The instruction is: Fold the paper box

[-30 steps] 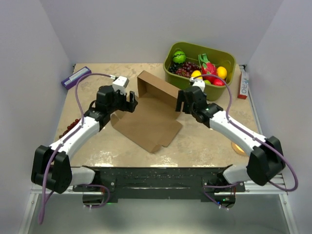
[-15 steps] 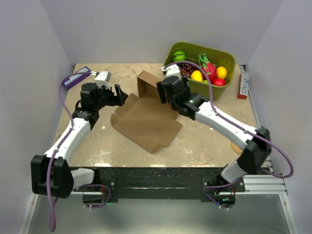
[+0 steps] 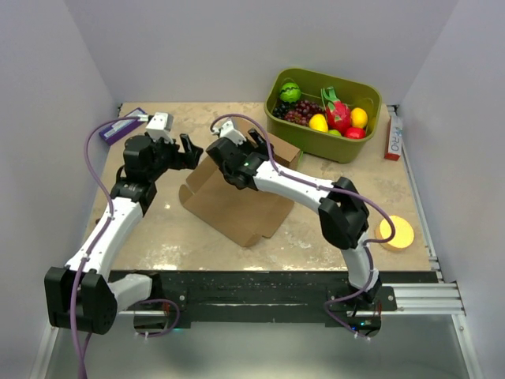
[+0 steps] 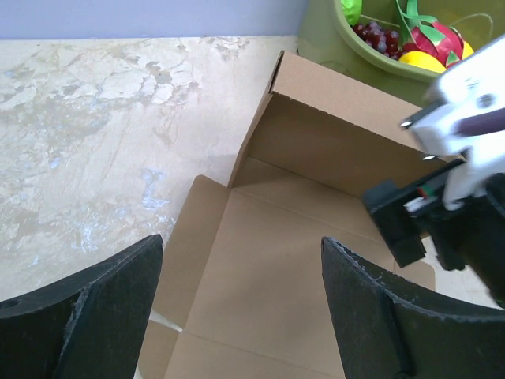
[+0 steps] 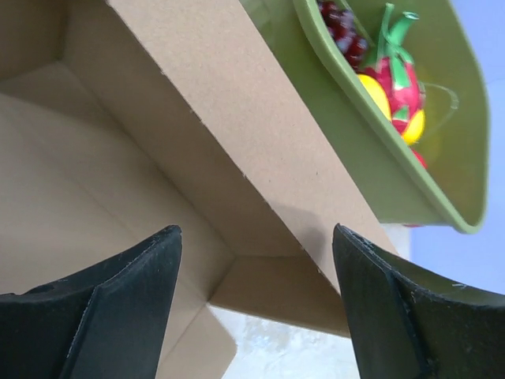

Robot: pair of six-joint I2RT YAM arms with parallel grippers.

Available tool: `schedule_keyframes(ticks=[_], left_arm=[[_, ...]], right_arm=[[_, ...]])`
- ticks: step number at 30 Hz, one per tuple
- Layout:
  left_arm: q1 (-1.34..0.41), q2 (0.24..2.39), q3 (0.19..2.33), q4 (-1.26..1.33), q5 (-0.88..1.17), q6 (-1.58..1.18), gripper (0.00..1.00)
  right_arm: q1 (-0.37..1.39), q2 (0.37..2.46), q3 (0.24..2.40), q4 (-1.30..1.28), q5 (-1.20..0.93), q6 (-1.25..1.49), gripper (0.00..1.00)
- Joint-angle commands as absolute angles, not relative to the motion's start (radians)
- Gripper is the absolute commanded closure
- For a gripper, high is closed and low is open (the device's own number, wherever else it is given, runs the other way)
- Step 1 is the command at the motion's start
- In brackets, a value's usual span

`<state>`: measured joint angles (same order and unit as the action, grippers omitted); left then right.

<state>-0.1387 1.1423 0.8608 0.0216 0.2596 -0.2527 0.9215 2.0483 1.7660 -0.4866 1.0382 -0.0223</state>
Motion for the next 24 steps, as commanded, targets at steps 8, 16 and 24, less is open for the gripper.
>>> schedule_keyframes(ticks=[8, 16, 24], left_arm=[[-0.138, 1.129, 0.853, 0.069, 0.256, -0.272, 0.14], [-0.138, 1.121, 0.853, 0.069, 0.255, -0.270, 0.14], [-0.138, 1.074, 0.893, 0.042, 0.233, -0.268, 0.15]], right_arm=[[0.914, 2.115, 1.827, -0.270, 1.282, -0.317, 0.35], [0.884, 2.140, 1.848, -0.268, 1.272, -0.385, 0.65], [0.835, 2.125, 2.009, -0.618, 1.016, -0.079, 0.96]])
